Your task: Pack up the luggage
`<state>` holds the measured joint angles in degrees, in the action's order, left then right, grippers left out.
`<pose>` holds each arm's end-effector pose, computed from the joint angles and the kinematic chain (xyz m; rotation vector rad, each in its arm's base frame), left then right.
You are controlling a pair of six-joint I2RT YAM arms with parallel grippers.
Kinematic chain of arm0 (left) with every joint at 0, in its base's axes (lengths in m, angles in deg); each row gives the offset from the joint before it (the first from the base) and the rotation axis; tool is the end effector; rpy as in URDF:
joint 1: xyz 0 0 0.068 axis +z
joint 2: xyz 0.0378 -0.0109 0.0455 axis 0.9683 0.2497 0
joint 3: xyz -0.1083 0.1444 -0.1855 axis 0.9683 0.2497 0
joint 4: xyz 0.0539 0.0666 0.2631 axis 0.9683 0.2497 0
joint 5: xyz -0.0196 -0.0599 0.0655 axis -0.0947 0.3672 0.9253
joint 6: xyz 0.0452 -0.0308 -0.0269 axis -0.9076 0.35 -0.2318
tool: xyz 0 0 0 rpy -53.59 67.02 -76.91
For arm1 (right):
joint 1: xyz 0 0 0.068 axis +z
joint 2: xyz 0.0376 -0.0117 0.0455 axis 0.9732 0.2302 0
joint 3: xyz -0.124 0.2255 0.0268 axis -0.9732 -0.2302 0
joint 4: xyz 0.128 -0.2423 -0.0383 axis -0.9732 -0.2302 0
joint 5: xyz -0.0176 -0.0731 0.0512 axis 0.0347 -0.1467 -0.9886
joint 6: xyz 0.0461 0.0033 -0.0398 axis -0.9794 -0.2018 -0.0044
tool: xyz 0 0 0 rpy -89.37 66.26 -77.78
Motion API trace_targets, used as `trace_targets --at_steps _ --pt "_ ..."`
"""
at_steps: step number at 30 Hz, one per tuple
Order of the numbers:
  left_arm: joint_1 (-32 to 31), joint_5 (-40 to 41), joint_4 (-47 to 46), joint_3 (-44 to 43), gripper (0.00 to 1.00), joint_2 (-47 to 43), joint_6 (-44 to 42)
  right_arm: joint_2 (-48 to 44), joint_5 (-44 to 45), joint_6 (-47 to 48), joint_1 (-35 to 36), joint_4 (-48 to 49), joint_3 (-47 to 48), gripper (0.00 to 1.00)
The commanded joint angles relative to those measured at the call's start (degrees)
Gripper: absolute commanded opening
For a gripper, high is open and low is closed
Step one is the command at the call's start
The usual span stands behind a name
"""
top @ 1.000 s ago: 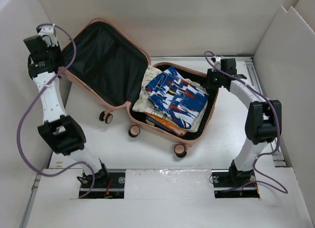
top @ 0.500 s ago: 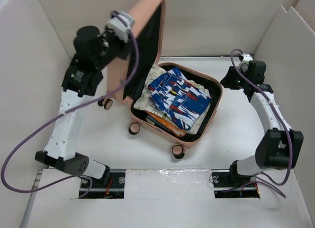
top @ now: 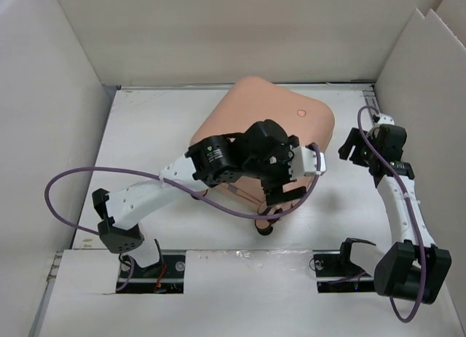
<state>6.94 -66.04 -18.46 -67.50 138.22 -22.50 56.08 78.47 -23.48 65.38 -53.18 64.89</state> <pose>0.1194 -0.3343 0.4390 1.6367 1.4184 -0.7356 0.2649 -0.0450 0.2676 0.2792 2.1699 0.1598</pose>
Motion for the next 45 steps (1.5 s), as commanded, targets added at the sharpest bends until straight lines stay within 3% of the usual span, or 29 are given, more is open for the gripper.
trace_targets --at_steps 1,4,5,7,8,9,15,16,19,20,22,28,34,35,39,40,45 --pt "0.5 1.7 1.2 -12.2 0.87 -1.4 1.9 -1.0 1.2 -2.6 -0.1 1.2 -3.4 0.74" --pt "1.0 8.5 1.2 -19.0 0.92 -0.9 3.5 0.1 0.4 -3.1 0.6 3.1 -5.1 0.74" --pt "4.4 10.6 1.2 -19.7 0.92 -0.9 3.5 0.8 0.4 -3.1 0.6 3.1 -5.1 0.74" --pt "11.2 10.1 0.7 -19.7 0.83 -0.9 4.5 2.2 0.4 -3.1 2.2 3.8 -5.1 0.74" --pt "15.0 10.1 0.7 -18.6 0.72 -1.4 4.5 3.8 0.4 -3.1 2.8 4.7 -5.1 0.74" --pt "22.5 9.0 0.7 -17.3 0.69 -2.1 4.5 4.8 0.4 -3.1 3.4 5.2 -4.4 0.74" --pt "41.8 7.9 -8.0 4.1 0.68 -8.0 6.8 16.4 1.6 -1.9 5.4 6.0 1.5 0.74" --pt "50.1 4.6 -8.9 7.5 0.65 -8.0 8.0 17.9 0.9 -1.4 5.4 6.6 2.3 0.74" --pt "65.5 -1.9 -11.0 10.7 0.6 -5.4 10.9 23.7 -1.1 -0.7 5.9 7.8 6.7 0.73" --pt "67.7 -2.5 -12.1 14.0 0.59 -5.4 10.9 25.1 -1.7 0.1 6.9 7.8 8.2 0.73" --pt "69.8 -2.5 -16.8 18.7 0.59 -4.7 10.1 29.7 -1.7 2.0 8.8 7.3 13.3 0.73" --pt "69.8 -9.7 -25.9 36.6 0.59 -7.8 3.4 43.8 -12.6 6.1 15.5 5.4 31.3 0.69" --pt "69.8 -11.6 -28.3 44.7 0.59 -16.4 -5.2 62.5 -20.1 10.8 26.3 -0.6 64.5 0.69" --pt "69.8 -11.6 -26.7 44.7 0.59 -18.7 -9.0 66.5 -21.3 10.8 28.4 -0.6 72.1 0.69" --pt "69.8 -12.5 -17.0 40.3 0.64 -19.3 -21.2 72.6 -28.3 10.1 32.0 2.4 83.4 0.68" --pt "69.8 -13.0 -11.3 39.4 0.65 -19.9 -30.1 73.2 -29.8 10.1 32.1 3.6 84.6 0.68" --pt "69.3 -16.1 4.2 28.2 0.81 -20.7 -50.9 69.9 -29.4 9.4 31.2 6.0 83.3 0.71"
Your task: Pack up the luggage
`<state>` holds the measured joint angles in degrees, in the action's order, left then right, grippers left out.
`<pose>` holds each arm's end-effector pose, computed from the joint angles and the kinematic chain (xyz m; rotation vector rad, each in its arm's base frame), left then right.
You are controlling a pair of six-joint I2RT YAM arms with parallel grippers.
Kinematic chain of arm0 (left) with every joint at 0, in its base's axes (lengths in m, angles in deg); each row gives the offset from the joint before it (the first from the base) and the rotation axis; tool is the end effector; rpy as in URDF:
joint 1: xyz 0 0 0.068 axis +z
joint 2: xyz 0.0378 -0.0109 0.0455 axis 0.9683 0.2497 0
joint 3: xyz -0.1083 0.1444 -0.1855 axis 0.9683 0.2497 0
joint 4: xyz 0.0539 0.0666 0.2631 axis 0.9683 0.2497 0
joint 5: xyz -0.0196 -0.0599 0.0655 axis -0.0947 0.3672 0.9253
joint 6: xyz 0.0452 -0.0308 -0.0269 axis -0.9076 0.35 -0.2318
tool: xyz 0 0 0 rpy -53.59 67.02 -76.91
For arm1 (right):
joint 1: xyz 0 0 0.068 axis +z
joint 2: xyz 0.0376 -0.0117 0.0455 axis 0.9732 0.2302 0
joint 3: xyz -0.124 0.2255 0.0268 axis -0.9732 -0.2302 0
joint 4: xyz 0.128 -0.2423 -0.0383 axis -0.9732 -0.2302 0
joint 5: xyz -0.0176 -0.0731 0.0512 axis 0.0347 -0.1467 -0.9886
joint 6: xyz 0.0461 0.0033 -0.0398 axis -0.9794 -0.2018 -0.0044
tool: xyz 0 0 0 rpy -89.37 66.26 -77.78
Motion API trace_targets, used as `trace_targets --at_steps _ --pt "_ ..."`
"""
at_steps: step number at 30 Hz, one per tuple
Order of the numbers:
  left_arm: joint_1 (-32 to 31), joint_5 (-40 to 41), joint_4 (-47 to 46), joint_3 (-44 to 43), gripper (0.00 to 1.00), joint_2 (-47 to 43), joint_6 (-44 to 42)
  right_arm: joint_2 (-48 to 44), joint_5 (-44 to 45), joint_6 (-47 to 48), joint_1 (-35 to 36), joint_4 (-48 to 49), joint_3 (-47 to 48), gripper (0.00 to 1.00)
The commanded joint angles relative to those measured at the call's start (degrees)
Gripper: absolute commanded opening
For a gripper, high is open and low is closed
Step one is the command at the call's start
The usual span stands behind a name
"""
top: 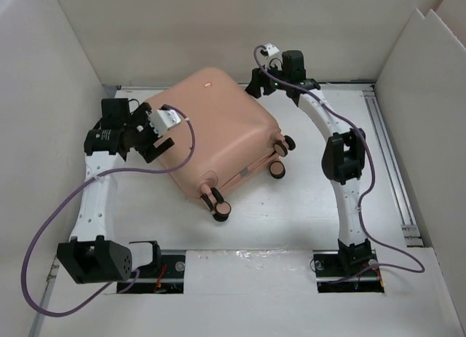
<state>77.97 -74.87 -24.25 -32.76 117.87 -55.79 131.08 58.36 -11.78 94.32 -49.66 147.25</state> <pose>0.2830 -0.0055 0.3486 1.1501 1.8603 0.1223 0.5380 0.1948 0.2723 -0.6917 1.8835 0.6828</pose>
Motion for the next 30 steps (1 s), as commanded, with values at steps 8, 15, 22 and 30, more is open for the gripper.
trace_targets --at_steps 8,15,22,30 --pt "-19.8 -10.0 23.4 -15.9 0.97 -2.3 -33.7 -26.8 -4.2 -4.4 -11.7 9.2 -31.8 0.71" --pt "-46.1 -1.3 23.4 -6.6 0.99 -6.4 -31.9 -44.5 -5.6 3.5 -17.5 4.6 -53.1 0.72" --pt "-57.3 2.3 22.1 2.2 0.99 -9.5 -36.1 -55.1 -6.1 5.4 -21.5 2.3 -68.3 0.74" --pt "-55.4 8.7 18.9 1.0 0.99 -1.3 -38.4 -61.5 -6.7 4.9 -22.0 3.9 -78.0 0.75"
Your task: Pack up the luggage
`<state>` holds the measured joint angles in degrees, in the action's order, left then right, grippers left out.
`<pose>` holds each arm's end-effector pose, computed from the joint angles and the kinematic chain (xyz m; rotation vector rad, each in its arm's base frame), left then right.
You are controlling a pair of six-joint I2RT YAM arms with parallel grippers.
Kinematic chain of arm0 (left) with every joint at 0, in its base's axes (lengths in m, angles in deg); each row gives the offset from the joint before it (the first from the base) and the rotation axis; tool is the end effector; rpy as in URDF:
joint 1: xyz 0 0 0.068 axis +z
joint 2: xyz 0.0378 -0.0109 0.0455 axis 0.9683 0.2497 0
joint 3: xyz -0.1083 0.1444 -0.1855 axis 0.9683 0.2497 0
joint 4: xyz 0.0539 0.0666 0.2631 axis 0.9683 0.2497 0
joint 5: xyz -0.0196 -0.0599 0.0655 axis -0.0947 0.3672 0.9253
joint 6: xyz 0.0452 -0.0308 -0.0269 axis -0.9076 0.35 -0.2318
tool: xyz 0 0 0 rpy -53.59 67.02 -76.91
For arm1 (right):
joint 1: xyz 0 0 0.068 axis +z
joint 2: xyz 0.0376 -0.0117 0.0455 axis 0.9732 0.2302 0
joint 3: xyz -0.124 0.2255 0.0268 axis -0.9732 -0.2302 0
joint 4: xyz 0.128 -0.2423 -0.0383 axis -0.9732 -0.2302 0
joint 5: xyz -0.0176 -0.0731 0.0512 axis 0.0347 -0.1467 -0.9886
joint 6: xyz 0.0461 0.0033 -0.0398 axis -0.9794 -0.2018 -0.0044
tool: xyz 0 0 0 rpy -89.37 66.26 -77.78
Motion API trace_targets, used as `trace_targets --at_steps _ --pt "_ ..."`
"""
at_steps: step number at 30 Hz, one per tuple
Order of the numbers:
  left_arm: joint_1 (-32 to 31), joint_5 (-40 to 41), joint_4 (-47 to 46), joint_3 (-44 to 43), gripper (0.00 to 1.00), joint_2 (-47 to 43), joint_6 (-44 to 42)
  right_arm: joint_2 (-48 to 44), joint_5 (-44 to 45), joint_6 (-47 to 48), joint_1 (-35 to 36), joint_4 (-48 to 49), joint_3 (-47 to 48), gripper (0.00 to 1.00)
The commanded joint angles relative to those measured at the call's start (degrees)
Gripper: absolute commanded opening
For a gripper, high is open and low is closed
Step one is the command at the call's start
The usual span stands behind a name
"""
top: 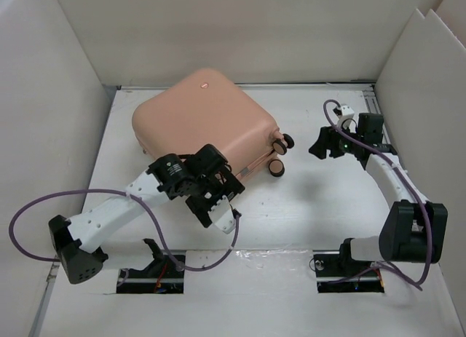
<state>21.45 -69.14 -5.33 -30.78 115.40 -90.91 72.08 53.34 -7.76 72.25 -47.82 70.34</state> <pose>0.1331 -0.2063 0.3206 2.4168 0.6670 -0.1232 0.3185 0.0015 0.2385 -0.3670 2.1637 0.5792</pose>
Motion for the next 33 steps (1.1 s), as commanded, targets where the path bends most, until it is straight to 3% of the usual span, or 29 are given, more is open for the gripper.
trace_targets --at_steps 1,6,8,9,10,11,14,19,23,27,33 --pt "2.0 3.8 0.0 -0.1 0.99 1.8 -3.3 -3.2 -1.1 0.9 -0.5 2.1 -1.6 0.75" --pt "3.1 6.0 -2.4 2.7 0.94 3.8 -1.5 -2.2 -1.1 -0.4 -0.5 3.9 -3.8 0.75" --pt "4.0 7.6 -5.8 2.7 0.83 3.8 -0.1 -0.7 -0.6 -1.9 -0.5 4.6 -4.4 0.76" --pt "4.6 8.3 -6.6 2.0 0.59 3.8 0.6 0.2 -0.6 -2.7 -0.5 6.4 -4.4 0.76" --pt "4.6 9.1 -6.6 1.4 0.48 4.4 1.4 2.4 -0.6 -4.6 -0.5 7.2 -4.4 0.76" --pt "4.6 11.9 -7.2 0.0 0.0 5.5 6.1 5.8 2.5 -7.8 2.2 9.7 -4.4 0.75" --pt "4.6 13.0 -8.7 -0.1 0.0 7.1 8.6 9.2 5.4 -12.1 5.8 12.8 -3.9 0.75" --pt "5.7 8.1 -12.1 -6.1 0.0 9.7 21.2 18.5 7.4 -19.4 12.7 19.1 2.4 0.71" --pt "7.0 4.8 -14.7 -11.1 0.0 13.6 33.8 29.1 5.4 -21.5 16.3 19.1 15.9 0.65" --pt "8.1 1.2 -20.0 -13.9 0.0 17.3 44.1 34.0 4.7 -22.6 18.1 19.7 25.4 0.62" --pt "12.2 -10.1 -28.6 -17.6 0.0 23.8 59.3 42.8 -0.7 -21.9 18.7 19.7 42.2 0.62"
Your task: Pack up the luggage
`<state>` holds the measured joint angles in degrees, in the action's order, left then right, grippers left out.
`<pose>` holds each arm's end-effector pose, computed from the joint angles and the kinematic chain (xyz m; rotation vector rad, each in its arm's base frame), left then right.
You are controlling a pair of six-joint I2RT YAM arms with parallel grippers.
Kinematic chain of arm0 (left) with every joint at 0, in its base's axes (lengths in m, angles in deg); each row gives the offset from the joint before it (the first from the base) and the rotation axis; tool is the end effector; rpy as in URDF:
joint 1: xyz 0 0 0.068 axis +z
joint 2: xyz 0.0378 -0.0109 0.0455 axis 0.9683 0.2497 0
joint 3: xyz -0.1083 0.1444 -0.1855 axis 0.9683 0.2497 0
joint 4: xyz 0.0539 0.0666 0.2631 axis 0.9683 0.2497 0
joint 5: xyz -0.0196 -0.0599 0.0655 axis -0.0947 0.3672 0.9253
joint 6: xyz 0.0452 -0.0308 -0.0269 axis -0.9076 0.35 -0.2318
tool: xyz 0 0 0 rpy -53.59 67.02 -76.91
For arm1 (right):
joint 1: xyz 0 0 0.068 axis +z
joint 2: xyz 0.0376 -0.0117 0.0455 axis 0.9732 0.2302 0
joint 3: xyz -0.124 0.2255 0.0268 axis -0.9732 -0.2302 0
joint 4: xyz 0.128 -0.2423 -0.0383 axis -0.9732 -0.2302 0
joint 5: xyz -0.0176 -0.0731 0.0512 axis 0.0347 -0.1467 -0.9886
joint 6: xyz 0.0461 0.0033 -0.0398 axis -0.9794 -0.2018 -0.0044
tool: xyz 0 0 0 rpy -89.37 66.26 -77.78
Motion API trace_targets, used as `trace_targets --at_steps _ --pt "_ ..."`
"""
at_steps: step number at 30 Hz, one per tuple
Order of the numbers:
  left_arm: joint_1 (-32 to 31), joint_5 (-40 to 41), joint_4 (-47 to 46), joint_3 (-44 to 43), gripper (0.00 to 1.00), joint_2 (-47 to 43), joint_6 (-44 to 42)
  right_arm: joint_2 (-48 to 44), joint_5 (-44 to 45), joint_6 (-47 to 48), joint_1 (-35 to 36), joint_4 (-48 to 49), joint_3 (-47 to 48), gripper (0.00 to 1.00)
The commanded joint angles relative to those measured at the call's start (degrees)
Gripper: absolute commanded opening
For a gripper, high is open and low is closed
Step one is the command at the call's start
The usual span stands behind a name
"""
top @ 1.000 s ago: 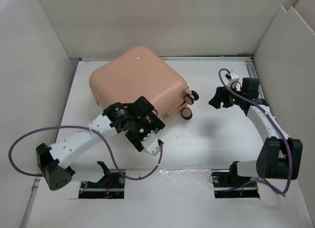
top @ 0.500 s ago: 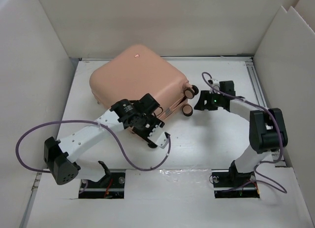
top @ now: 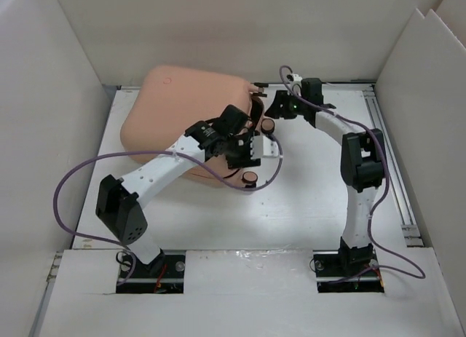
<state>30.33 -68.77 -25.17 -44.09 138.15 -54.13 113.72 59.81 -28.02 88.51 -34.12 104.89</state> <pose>0.2497 -0.2699 0.3098 1.8717 1.4349 -0.2736 0.4799 0.1227 0.1869 -0.2702 2.1748 0.7851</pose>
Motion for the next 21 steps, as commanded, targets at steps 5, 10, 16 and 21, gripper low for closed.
trace_targets --at_steps 5,10,16,21 --pt "4.7 -13.0 -17.1 -10.1 0.0 7.6 32.9 -5.1 -7.1 -2.2 -2.4 10.6 3.0 0.62" --pt "4.7 -14.7 -17.6 -16.0 0.0 10.3 36.2 -21.3 -5.9 7.0 -6.8 13.4 -17.9 0.62" --pt "4.7 -15.8 -17.7 -17.3 0.0 11.6 33.6 -37.7 -6.4 6.1 1.7 31.2 -49.6 0.39" --pt "4.7 -15.8 -15.9 -19.3 0.0 12.7 31.4 -38.3 4.9 -3.0 15.9 63.8 -64.8 0.15"
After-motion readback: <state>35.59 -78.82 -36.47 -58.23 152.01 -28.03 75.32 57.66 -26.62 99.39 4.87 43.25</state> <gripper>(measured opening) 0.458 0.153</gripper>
